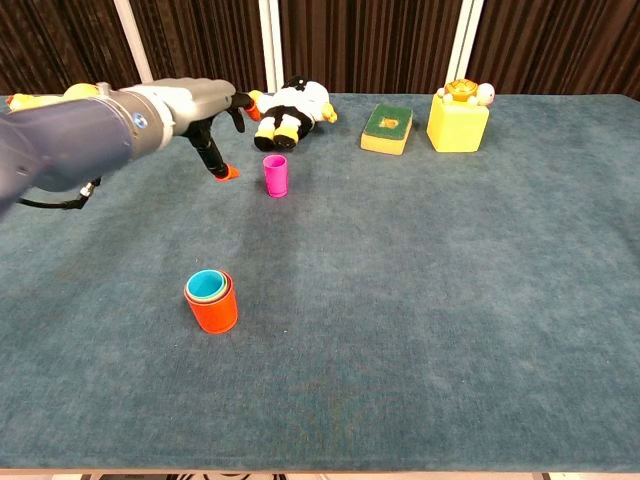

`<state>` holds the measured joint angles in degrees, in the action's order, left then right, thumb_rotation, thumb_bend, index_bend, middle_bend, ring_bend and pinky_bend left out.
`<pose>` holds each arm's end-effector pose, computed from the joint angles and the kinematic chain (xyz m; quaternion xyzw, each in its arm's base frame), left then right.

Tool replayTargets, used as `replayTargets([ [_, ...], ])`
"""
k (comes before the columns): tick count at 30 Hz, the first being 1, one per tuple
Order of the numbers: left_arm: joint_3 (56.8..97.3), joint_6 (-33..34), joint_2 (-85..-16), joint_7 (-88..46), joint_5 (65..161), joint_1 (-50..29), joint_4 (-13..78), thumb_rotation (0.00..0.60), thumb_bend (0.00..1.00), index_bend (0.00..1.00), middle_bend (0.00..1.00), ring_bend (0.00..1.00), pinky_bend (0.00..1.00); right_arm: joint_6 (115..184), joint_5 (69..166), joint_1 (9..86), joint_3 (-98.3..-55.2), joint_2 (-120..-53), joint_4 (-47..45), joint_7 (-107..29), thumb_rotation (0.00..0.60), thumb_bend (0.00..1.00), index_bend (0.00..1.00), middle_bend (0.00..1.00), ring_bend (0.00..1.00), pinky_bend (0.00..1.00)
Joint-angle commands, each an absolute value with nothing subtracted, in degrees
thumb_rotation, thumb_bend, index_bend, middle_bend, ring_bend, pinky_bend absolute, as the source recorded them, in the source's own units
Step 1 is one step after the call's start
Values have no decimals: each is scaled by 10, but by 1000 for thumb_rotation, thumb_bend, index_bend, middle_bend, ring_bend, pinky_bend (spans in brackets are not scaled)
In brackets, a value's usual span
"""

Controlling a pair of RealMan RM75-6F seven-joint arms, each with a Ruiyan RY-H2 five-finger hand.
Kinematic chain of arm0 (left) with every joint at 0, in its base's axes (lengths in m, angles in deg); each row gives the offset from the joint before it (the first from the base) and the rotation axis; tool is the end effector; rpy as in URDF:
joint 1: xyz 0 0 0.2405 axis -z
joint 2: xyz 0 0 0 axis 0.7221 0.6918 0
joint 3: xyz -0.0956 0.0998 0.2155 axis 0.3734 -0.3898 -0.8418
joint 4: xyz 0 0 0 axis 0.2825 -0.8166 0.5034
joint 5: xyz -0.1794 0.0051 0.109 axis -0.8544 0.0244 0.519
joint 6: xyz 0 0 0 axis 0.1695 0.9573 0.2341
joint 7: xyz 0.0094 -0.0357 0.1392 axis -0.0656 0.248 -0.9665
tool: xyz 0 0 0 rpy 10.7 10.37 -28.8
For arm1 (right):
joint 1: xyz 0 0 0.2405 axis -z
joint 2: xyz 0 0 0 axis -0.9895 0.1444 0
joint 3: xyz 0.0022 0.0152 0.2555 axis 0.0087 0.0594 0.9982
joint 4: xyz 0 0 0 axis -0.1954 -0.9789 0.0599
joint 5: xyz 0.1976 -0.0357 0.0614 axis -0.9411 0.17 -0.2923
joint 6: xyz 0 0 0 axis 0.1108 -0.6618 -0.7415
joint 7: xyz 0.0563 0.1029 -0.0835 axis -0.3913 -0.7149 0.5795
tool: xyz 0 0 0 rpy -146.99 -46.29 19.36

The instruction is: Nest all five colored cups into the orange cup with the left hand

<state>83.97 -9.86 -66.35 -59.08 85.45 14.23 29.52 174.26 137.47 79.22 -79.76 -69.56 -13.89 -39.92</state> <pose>-0.0934 0.4188 -0.0443 -0.7195 -0.3746 -0.2985 0.5029 -0.3304 -0.1830 0.1798 0.5428 -0.3617 0.4044 0.6411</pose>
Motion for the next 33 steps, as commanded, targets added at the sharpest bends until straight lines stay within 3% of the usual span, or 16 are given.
replayTargets([
  [1,847,-105,-692,-590,847,154,257,600,240,208,209,0,136,1741,1375,792,-798,-696,-138,-399,600,373,72,46,72,36],
  [10,851,-120,-717,-575,858,159,207,600,250,334,240,0,136,1740,1375,791,-799,-696,-138,-399,600,374,72,46,72,36],
  [17,847,-129,-736,-571,881,167,182,600,253,326,242,0,136,1738,1375,790,-799,-698,-137,-396,600,373,72,46,72,36],
  [33,851,-139,-776,-565,903,177,130,600,280,411,269,0,142,1738,1375,790,-799,-698,-135,-399,600,374,72,46,71,36],
])
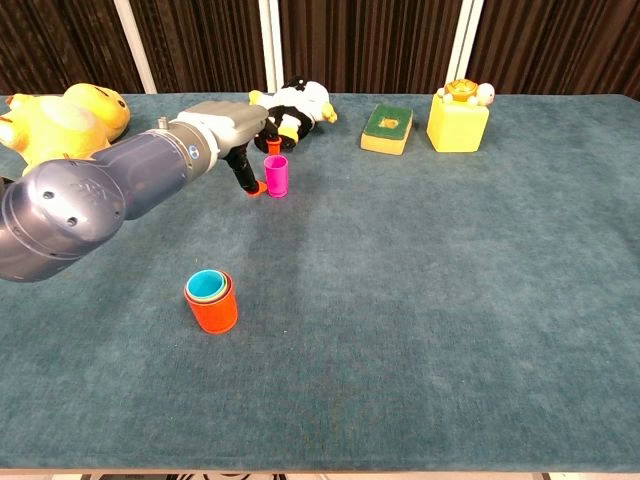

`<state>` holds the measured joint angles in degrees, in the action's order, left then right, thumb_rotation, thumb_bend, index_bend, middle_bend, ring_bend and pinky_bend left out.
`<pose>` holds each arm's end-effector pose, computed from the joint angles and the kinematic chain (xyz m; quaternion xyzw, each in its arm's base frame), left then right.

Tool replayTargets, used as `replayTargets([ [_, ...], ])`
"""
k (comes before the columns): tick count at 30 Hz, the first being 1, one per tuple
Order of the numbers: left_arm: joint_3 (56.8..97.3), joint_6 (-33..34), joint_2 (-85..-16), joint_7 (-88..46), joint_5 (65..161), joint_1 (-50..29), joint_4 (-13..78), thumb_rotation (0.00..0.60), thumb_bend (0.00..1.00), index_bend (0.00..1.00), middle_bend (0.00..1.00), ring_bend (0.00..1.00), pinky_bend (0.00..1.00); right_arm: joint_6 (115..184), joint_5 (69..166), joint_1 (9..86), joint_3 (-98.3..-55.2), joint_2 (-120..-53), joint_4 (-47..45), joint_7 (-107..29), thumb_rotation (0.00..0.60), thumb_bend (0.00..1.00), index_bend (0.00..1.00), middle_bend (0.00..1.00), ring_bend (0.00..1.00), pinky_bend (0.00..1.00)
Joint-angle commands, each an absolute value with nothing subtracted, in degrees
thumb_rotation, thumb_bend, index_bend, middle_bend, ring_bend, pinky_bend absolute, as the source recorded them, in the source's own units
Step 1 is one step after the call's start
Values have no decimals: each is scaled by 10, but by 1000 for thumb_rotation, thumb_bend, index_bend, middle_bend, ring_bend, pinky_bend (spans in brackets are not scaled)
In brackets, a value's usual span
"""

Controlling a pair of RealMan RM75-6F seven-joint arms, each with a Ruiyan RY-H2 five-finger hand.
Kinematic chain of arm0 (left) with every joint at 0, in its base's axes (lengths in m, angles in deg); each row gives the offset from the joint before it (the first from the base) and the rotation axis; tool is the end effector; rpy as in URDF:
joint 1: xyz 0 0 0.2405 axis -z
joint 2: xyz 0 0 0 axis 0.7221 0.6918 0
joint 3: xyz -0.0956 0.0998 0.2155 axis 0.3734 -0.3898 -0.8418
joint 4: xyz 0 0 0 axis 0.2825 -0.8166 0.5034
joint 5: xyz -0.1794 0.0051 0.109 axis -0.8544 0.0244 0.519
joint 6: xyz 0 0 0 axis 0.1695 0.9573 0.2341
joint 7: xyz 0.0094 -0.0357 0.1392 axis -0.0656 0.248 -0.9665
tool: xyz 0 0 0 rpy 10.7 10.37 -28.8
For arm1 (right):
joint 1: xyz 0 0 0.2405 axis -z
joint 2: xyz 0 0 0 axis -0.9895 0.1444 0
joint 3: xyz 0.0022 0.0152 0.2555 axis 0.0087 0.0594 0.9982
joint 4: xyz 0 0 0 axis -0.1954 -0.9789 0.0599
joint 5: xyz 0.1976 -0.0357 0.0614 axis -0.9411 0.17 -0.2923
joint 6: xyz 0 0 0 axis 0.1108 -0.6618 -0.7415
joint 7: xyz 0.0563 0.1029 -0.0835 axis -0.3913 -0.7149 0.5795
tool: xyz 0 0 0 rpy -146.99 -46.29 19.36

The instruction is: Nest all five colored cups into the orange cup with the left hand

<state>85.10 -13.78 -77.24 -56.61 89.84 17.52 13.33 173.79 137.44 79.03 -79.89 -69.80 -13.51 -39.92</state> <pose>-0.0796 0.4293 -0.0861 -0.7291 -0.3512 -0.3012 0.5043 -0.3315 -0.1838 0.1777 0.5455 -0.3636 0.4016 0.6395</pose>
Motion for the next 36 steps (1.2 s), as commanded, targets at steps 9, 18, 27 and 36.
replayTargets([
  [9,853,-136,-788,-569,914,177,112,600,280,383,270,0,142,1738,1375,790,-799,-698,-135,-400,600,373,72,46,72,36],
  [18,858,-134,-802,-576,918,180,95,600,280,387,271,0,142,1737,1376,790,-800,-698,-135,-400,600,374,72,46,71,36],
  [27,859,-138,-809,-573,931,178,91,600,315,498,317,0,142,1739,1376,791,-799,-697,-135,-402,600,373,72,46,71,36],
  [36,865,-127,-805,-567,943,173,102,600,351,540,339,7,146,1740,1376,791,-799,-696,-135,-404,600,373,72,46,71,36],
])
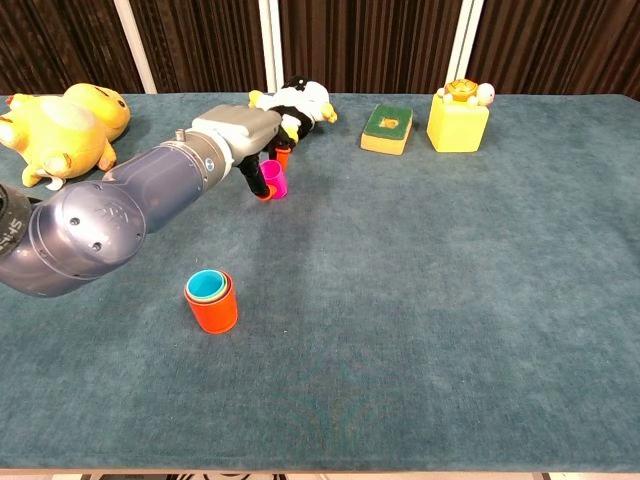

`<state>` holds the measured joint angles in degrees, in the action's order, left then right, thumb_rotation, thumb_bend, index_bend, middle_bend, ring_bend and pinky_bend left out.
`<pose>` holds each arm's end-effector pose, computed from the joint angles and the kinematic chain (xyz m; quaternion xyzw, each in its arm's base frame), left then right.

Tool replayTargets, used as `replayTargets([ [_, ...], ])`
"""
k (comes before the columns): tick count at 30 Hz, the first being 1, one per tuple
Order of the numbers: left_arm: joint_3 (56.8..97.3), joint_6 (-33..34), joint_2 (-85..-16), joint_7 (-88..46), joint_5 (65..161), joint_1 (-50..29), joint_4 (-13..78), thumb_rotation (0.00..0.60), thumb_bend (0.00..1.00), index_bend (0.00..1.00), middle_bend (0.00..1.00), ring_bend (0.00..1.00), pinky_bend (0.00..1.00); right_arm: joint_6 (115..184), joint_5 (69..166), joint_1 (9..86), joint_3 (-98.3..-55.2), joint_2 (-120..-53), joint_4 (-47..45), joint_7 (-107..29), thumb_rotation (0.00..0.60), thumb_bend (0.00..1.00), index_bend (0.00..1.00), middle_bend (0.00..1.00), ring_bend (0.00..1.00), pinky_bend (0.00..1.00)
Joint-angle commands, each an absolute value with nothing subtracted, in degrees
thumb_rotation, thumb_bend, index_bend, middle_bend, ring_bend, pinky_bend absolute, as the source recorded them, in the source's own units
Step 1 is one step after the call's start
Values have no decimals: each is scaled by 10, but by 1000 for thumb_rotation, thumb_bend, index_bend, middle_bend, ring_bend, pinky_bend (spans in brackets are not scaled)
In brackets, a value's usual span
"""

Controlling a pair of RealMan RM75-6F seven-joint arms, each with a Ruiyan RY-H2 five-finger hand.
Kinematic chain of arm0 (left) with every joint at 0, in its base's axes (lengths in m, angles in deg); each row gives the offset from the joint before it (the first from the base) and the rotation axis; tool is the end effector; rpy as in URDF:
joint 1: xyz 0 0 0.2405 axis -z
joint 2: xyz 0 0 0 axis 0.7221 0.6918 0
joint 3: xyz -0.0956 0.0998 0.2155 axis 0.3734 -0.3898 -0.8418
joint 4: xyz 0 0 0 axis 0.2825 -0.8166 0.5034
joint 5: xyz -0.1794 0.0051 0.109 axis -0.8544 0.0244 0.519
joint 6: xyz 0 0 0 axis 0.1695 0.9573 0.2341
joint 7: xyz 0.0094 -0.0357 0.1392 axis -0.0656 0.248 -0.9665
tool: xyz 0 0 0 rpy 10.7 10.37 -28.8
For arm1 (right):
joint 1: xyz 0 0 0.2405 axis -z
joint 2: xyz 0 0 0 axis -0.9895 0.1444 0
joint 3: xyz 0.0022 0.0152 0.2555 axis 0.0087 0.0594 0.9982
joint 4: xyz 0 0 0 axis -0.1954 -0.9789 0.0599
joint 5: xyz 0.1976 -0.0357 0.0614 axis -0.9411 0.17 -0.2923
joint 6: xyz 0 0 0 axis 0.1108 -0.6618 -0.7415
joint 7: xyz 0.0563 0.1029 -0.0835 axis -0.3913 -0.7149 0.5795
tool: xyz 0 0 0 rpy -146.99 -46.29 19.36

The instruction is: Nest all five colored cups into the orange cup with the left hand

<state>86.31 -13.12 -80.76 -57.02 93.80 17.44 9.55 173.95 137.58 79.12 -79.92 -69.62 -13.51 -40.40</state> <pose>-0.0730 0.4262 -0.0971 -0.7327 -0.3281 -0.3075 0.5107 -0.3315 -0.1831 0.1789 0.5447 -0.3640 0.4040 0.6385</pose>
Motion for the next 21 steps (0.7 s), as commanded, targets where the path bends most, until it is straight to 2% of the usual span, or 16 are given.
replayTargets([
  [1,867,-124,-800,-563,947,172,111,600,352,540,339,7,146,1739,1376,791,-799,-696,-135,-404,600,373,72,46,71,36],
  [6,874,-109,-777,-551,968,169,161,600,352,530,336,7,146,1739,1376,791,-799,-696,-134,-404,600,373,72,46,72,36],
  [10,877,-87,-734,-562,982,161,251,600,352,514,328,7,145,1740,1375,791,-798,-696,-135,-405,600,373,72,46,71,36],
  [21,815,-65,-467,-720,914,111,678,600,351,513,316,7,144,1743,1383,792,-801,-696,-140,-402,600,373,72,46,71,36],
])
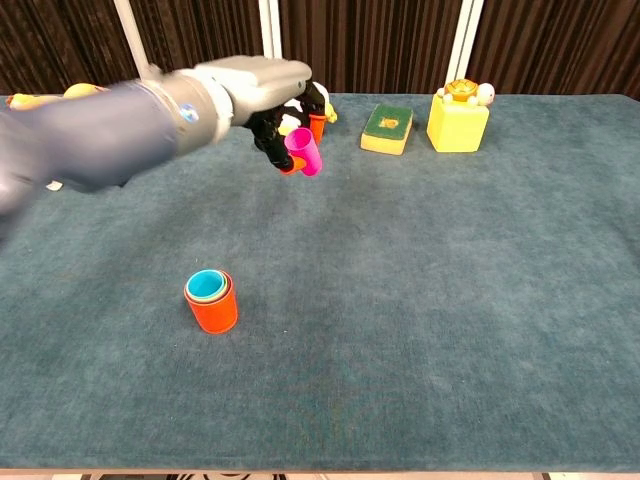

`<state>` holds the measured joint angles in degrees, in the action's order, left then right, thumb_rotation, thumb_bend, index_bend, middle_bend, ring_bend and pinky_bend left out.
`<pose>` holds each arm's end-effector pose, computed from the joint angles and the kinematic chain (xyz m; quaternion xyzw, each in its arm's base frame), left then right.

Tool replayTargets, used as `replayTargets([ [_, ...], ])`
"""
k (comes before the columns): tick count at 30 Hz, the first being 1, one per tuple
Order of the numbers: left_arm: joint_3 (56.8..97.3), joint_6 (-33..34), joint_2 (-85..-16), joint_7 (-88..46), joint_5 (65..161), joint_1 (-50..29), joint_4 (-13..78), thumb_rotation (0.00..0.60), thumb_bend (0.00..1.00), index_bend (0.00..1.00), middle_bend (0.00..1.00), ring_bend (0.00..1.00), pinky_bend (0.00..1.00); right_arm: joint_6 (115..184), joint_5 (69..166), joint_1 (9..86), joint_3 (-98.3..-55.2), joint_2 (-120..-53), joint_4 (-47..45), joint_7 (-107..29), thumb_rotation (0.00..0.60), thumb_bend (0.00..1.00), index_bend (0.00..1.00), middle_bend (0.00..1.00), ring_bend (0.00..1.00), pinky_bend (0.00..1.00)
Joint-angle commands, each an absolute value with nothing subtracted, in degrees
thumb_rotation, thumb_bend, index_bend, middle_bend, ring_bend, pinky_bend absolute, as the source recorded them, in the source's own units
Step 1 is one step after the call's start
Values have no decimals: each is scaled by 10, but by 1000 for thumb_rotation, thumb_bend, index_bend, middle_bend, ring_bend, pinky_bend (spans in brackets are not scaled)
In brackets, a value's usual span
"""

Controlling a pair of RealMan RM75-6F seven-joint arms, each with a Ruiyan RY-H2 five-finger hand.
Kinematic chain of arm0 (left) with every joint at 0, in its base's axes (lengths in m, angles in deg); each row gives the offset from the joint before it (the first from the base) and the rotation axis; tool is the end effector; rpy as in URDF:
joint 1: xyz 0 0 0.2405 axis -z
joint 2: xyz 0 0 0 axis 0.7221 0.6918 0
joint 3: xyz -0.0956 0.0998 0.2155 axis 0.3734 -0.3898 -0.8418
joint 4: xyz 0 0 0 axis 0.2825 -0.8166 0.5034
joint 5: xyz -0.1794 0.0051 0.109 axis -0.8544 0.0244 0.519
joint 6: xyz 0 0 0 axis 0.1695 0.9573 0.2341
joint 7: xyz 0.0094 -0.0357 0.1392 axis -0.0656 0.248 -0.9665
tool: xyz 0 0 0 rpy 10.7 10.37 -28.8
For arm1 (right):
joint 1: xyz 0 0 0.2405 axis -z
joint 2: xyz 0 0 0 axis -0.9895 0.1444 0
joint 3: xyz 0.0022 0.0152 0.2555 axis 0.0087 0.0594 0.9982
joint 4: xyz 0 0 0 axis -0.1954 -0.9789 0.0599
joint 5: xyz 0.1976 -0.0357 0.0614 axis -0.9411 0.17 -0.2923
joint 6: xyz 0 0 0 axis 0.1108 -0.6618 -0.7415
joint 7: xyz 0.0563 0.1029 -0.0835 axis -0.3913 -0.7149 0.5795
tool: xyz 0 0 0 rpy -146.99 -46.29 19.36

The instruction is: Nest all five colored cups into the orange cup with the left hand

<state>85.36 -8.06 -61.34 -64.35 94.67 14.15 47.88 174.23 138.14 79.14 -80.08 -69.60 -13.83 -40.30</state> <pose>-0.0274 0.3703 -0.0363 -0.7825 -0.2962 -0.3526 0.4191 -0.3292 -0.1825 0.1780 0.5471 -0.3625 0.4069 0.6354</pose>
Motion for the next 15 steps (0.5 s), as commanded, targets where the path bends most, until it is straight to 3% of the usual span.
replayTargets([
  [1,810,-65,-454,-723,914,108,696,600,352,513,315,7,144,1744,1383,792,-801,-696,-140,-402,600,373,72,46,71,36],
  [6,758,-70,-354,-738,934,85,806,600,352,513,314,7,144,1745,1381,793,-800,-695,-141,-402,600,373,72,46,72,36],
  [15,710,-107,-303,-679,979,59,833,600,352,519,313,7,144,1743,1381,792,-801,-695,-141,-402,600,374,72,46,72,36],
])
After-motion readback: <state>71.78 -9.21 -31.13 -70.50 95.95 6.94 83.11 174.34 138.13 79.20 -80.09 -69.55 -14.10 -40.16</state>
